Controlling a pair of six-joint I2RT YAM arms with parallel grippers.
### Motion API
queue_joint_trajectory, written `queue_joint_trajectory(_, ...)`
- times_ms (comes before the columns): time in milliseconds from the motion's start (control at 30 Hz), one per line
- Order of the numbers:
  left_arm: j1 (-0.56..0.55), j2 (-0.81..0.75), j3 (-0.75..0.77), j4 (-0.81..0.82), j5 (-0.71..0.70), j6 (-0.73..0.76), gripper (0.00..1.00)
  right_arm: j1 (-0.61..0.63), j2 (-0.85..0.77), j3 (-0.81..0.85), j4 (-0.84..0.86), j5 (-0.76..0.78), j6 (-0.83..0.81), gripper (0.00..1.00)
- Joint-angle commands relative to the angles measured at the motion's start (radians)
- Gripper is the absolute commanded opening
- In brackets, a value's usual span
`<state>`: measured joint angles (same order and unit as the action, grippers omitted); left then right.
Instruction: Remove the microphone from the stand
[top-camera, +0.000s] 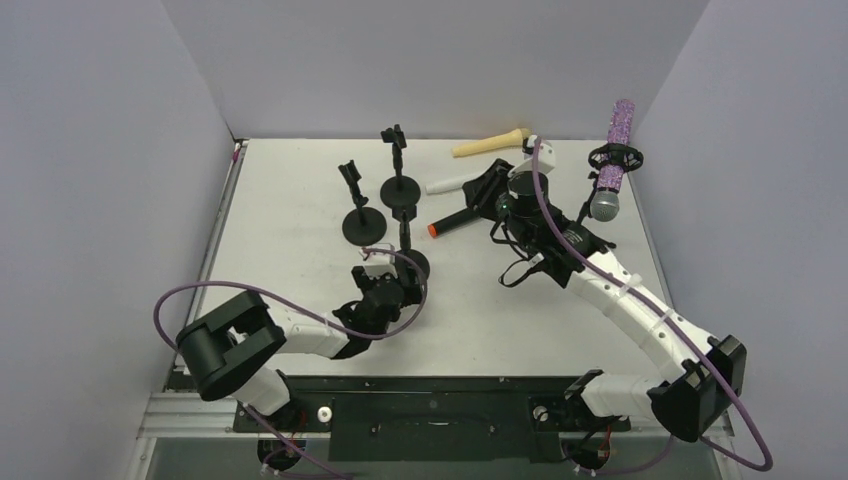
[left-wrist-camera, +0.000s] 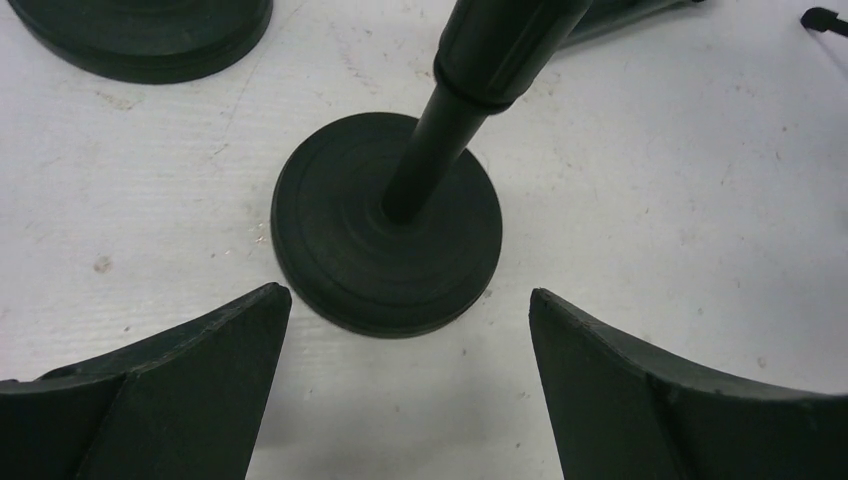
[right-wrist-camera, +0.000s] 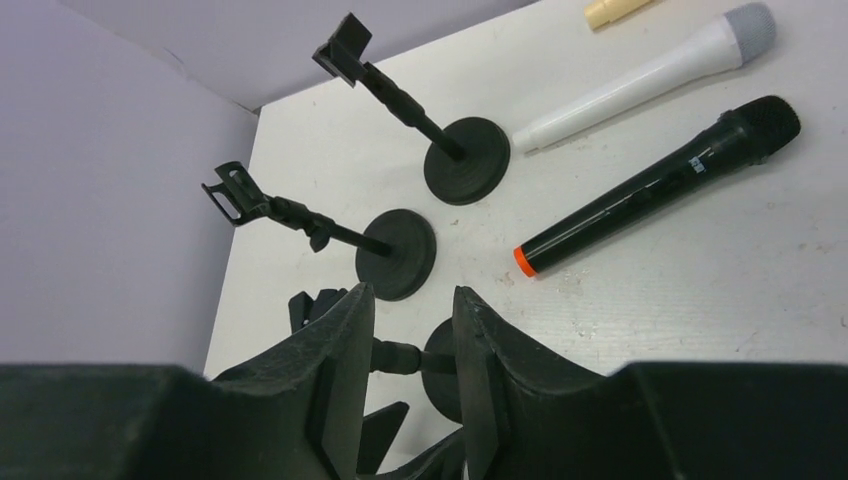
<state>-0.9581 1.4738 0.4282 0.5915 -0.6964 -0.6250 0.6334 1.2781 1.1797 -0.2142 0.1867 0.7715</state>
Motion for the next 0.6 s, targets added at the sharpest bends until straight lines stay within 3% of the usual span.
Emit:
queue_joint_trajectory(0, 0.029, 0.099, 0.082, 0.154, -0.020, -0.004, 0.88, -0.004, -0.092, 0.029, -0.060, 0.055, -0.059, 0.32)
queue_joint_trajectory(300, 0.136, 0.209, 0.176, 0.148, 0.042, -0.010, 0.83, -0.006, -0.252, 0.099, -0.221, 0.146, -0.155, 0.34)
queue_joint_trajectory(567, 0.221, 0.288, 0.266, 0.163, 0.119, 0.023, 0.83, -0.014, -0.348, 0.191, -0.405, 0.332, -0.250, 0.40)
